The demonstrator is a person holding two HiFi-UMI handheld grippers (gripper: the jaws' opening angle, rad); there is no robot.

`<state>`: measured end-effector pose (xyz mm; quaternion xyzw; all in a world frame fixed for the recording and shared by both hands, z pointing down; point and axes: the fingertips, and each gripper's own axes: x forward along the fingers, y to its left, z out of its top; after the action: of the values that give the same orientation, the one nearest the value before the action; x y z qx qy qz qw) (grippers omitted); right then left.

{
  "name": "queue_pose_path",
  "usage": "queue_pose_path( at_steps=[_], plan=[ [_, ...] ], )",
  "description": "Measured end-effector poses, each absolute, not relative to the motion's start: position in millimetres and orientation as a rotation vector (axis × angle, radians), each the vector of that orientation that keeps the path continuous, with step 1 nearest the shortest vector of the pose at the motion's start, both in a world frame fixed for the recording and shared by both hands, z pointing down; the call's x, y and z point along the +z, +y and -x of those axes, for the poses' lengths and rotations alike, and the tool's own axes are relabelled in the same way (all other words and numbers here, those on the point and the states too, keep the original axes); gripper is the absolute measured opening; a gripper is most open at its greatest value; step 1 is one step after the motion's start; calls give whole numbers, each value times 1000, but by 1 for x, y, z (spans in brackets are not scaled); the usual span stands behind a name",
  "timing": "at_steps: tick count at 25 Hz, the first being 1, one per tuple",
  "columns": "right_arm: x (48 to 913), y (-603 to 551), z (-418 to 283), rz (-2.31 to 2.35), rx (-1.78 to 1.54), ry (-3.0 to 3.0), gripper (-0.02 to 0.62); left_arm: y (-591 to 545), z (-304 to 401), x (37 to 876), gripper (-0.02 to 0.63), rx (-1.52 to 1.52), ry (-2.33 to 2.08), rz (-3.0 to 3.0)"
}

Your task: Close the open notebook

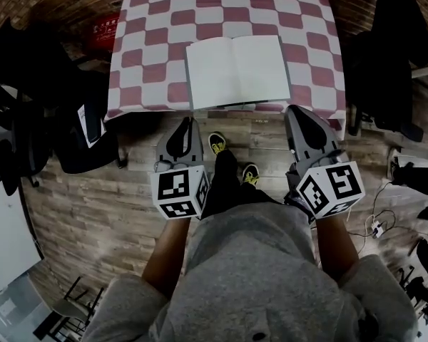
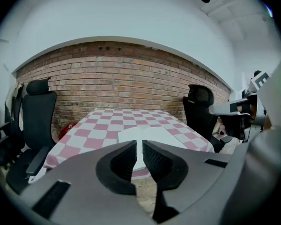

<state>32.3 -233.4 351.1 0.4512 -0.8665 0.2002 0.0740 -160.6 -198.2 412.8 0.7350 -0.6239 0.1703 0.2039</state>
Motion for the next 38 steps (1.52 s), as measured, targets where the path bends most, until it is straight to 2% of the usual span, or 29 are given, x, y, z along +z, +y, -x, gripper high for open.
queue_pose_path(
  at_steps=[3, 11, 14, 17, 24, 27, 38],
  plan=[
    [358, -240, -28, -1358, 620, -2581, 28, -206, 164, 428, 69, 482, -1698, -2030],
    [377, -257, -14, -1331, 658, -2530, 28, -219, 172, 474, 109, 551, -1597, -1968],
    [385, -265, -11, -1332, 675, -2509, 28, -223, 174, 495, 152, 563, -1541, -1913],
    [393, -271, -9, -1341, 699, -2484, 28, -227, 177, 514, 185, 553, -1504, -1845],
    [412, -282, -2, -1338, 736, -2433, 28, -235, 184, 549, 205, 512, -1431, -1716],
    [419, -285, -1, -1340, 755, -2416, 28, -236, 185, 558, 246, 457, -1392, -1666],
    [430, -296, 1, -1374, 796, -2384, 28, -242, 182, 576, 250, 330, -1290, -1545]
  ],
)
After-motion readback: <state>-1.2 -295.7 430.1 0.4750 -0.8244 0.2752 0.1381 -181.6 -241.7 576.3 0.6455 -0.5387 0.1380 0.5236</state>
